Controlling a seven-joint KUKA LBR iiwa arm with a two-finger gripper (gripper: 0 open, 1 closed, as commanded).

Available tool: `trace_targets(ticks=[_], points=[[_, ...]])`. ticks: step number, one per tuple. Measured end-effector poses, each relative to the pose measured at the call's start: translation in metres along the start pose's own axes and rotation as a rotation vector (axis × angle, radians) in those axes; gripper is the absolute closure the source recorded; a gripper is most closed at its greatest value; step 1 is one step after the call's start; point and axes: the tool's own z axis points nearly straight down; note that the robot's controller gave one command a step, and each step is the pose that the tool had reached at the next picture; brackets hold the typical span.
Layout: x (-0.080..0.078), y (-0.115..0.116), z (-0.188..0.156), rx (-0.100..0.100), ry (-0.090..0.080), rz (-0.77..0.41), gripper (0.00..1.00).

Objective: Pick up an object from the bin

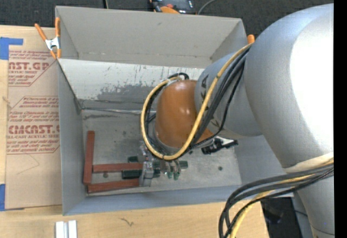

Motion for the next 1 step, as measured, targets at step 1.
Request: trace_targets(ticks=[1], points=[[-0.0102, 0.0097, -0.1958, -0.001, -0.004, -0.023, 1.0]])
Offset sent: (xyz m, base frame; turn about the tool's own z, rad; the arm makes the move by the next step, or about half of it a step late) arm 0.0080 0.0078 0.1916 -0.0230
